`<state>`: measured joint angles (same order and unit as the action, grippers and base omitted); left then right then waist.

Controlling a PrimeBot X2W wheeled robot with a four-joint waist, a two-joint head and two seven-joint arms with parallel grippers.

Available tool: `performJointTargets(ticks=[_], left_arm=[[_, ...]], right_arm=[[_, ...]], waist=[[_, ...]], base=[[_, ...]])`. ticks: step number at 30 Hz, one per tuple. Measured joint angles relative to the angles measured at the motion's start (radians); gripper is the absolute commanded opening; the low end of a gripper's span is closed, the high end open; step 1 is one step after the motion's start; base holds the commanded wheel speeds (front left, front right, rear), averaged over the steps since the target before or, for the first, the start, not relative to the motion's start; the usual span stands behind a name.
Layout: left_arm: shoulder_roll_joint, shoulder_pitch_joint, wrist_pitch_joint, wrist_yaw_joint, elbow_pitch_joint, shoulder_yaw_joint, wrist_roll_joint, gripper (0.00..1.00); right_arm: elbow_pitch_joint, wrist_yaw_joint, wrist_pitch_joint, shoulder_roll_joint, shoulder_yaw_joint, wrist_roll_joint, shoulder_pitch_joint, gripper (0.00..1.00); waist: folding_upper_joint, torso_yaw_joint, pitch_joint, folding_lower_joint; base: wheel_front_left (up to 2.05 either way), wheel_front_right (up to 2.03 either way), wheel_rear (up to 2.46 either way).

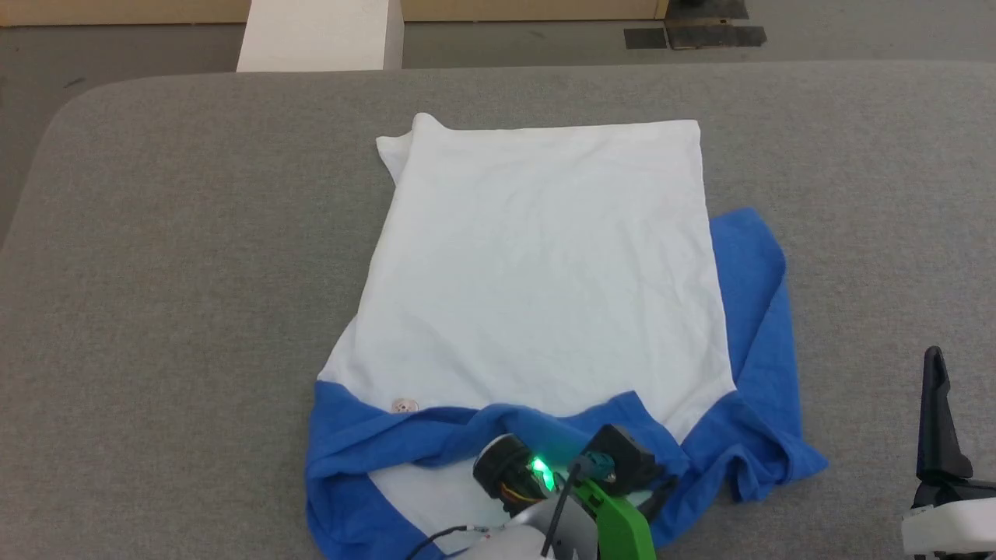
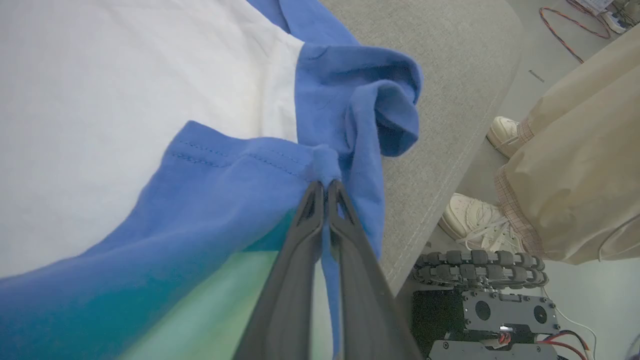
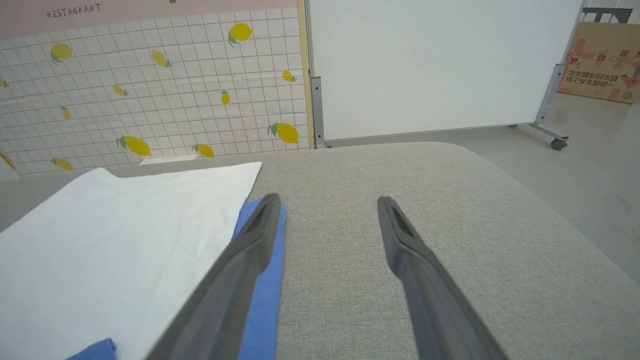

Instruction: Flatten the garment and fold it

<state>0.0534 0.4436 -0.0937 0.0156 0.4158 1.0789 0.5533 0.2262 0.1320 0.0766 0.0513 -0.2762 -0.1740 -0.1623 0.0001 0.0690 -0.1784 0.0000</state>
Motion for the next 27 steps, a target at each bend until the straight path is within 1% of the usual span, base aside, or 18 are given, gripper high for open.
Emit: performJointTargets(ticks=[5,8,11,13,15,18,21,24,27], left_arm=[[0.0,0.016,0.03,-0.017,-0.02,0.0,0.099,1.0],[0.0,0.019,0.033,-0.016,-0.063,-0.021,0.182,1.0],[-0.001,0.02,0.041,-0.023,-0.123,-0.073,0.244,1.0],[0.009,0.023,0.079,-0.047,-0.17,-0.115,0.244,1.0],[0.034,0.024,0.135,-0.087,-0.221,-0.167,0.235,1.0],[0.104,0.015,0.248,-0.173,-0.302,-0.265,0.21,1.0],[0.172,-0.026,0.314,-0.233,-0.375,-0.348,0.185,1.0],[0.237,-0.104,0.343,-0.279,-0.442,-0.432,0.149,1.0],[0.284,-0.203,0.35,-0.293,-0.503,-0.516,0.14,1.0]], right_arm=[[-0.005,0.0,0.0,0.0,-0.002,0.0,0.0,1.0],[-0.006,0.0,0.0,0.0,-0.004,0.0,-0.001,1.0],[-0.006,0.0,-0.002,0.0,-0.008,-0.002,-0.002,1.0],[-0.006,0.0,-0.002,0.0,-0.01,-0.002,-0.003,1.0],[-0.006,0.0,-0.002,0.0,-0.01,-0.003,-0.004,1.0],[-0.006,0.0,-0.002,0.0,-0.011,-0.003,-0.008,1.0],[-0.006,0.0,-0.002,0.0,-0.012,-0.003,-0.021,1.0],[-0.007,0.0,-0.005,0.0,-0.01,-0.004,-0.027,1.0],[-0.008,0.0,-0.006,0.0,-0.009,-0.004,-0.029,1.0]], waist=[[0.0,-0.009,0.017,0.0],[0.0,-0.019,0.027,0.0],[0.0,-0.032,0.038,0.0],[0.0,-0.039,0.044,0.0],[0.0,-0.045,0.051,0.0],[0.0,-0.052,0.062,0.0],[0.0,-0.057,0.073,0.0],[0.0,-0.059,0.084,0.0],[0.0,-0.06,0.094,0.0]], base=[[0.0,0.0,0.0],[0.0,0.0,0.0],[0.0,0.0,0.0],[0.0,0.0,0.0],[0.0,0.0,0.0],[0.0,0.0,0.0],[0.0,0.0,0.0],[0.0,0.0,0.0],[0.0,0.0,0.0]])
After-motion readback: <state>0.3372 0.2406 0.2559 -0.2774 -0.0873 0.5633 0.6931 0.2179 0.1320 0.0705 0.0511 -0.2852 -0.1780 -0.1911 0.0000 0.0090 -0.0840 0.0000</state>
